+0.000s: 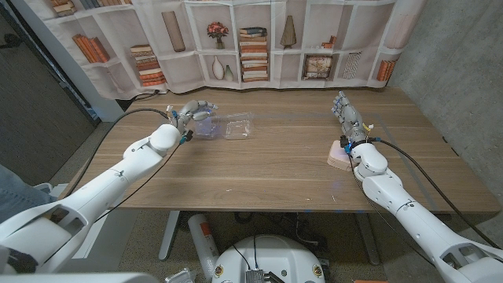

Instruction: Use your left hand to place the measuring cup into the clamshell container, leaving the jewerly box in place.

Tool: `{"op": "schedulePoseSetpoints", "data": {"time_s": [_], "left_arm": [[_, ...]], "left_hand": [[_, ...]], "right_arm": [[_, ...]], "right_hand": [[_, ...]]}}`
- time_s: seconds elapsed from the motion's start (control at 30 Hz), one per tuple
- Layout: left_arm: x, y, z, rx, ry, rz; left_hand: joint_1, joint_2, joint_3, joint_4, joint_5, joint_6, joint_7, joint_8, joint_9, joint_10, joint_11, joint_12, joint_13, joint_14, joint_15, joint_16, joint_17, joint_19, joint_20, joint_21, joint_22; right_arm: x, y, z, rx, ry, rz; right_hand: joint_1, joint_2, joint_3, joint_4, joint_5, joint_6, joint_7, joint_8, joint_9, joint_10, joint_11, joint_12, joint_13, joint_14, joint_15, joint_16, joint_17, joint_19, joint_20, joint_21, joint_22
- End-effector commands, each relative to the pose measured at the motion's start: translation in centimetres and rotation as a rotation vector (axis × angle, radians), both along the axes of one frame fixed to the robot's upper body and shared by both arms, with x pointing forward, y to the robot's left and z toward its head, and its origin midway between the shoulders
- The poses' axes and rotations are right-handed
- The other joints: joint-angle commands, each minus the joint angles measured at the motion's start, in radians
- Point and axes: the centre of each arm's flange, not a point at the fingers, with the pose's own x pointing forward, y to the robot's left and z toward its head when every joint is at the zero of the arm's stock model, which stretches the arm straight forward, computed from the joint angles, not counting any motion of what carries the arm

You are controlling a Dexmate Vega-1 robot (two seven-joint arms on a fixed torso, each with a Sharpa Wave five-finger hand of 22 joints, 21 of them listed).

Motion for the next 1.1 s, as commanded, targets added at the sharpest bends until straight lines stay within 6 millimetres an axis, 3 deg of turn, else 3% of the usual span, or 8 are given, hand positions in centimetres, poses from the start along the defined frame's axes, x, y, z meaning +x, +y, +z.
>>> {"op": "schedulePoseSetpoints", "data": {"time_s": [0.03,0.47,0.57,0.93,1.1], "left_arm": [[0.0,0.1,-0.2,-0.006,0.005,0.0],[-1.1,1.0,-0.5,-0.019,-0.006,-0.003],[-1.1,1.3,-0.6,-0.032,-0.006,-0.007],[-0.8,1.6,-1.0,-0.049,0.007,-0.017],[-0.8,1.7,-0.9,-0.051,0.01,-0.018]], "left_hand": [[-0.025,-0.012,-0.006,0.01,-0.013,-0.018,-0.006,-0.01,-0.001,-0.02,0.004,-0.011,0.0,-0.017,-0.043,-0.011,-0.003,-0.023,0.001,-0.012,0.001],[-0.102,-0.05,-0.042,0.038,-0.046,-0.077,-0.017,-0.037,-0.004,-0.067,0.026,-0.028,-0.006,-0.059,-0.03,-0.021,-0.008,-0.054,0.005,-0.031,-0.001],[-0.129,-0.06,-0.052,0.048,-0.053,-0.107,-0.015,-0.052,-0.006,-0.094,0.046,-0.033,-0.009,-0.083,-0.02,-0.027,-0.009,-0.068,0.008,-0.04,-0.001],[-0.174,-0.068,-0.066,0.064,-0.052,-0.175,0.007,-0.09,-0.009,-0.172,0.073,-0.044,-0.018,-0.148,0.004,-0.041,-0.015,-0.106,0.013,-0.063,0.001],[-0.197,-0.069,-0.072,0.073,-0.05,-0.24,0.028,-0.125,-0.011,-0.195,0.074,-0.04,-0.024,-0.158,0.007,-0.037,-0.019,-0.111,0.011,-0.07,0.001]], "right_arm": [[0.2,0.1,-0.1,0.001,0.004,0.0],[0.3,0.0,-0.2,0.001,0.01,-0.002],[0.3,0.1,-0.2,0.0,0.011,-0.001],[0.7,0.6,-0.2,-0.005,0.02,0.006],[0.9,0.6,-0.1,-0.007,0.02,0.01]], "right_hand": [[0.005,0.009,0.001,-0.007,-0.003,0.008,0.0,0.003,0.003,0.008,0.001,0.002,0.004,0.008,0.002,-0.001,0.005,0.006,-0.003,-0.001,0.002],[0.005,0.009,0.001,-0.007,-0.003,0.009,-0.001,0.004,0.003,0.009,0.001,0.002,0.004,0.008,0.001,-0.001,0.005,0.005,-0.001,-0.002,0.002],[0.005,0.009,0.001,-0.008,-0.003,0.009,-0.002,0.004,0.003,0.009,0.0,0.002,0.004,0.008,0.001,-0.001,0.005,0.006,-0.002,-0.002,0.002],[0.005,0.009,0.001,-0.008,-0.003,0.01,-0.003,0.004,0.003,0.009,0.001,0.002,0.004,0.008,0.001,-0.001,0.005,0.005,0.0,-0.003,0.002],[0.005,0.009,0.001,-0.008,-0.003,0.01,-0.003,0.004,0.003,0.009,0.001,0.002,0.004,0.008,0.002,-0.001,0.005,0.005,0.0,-0.003,0.002]]}}
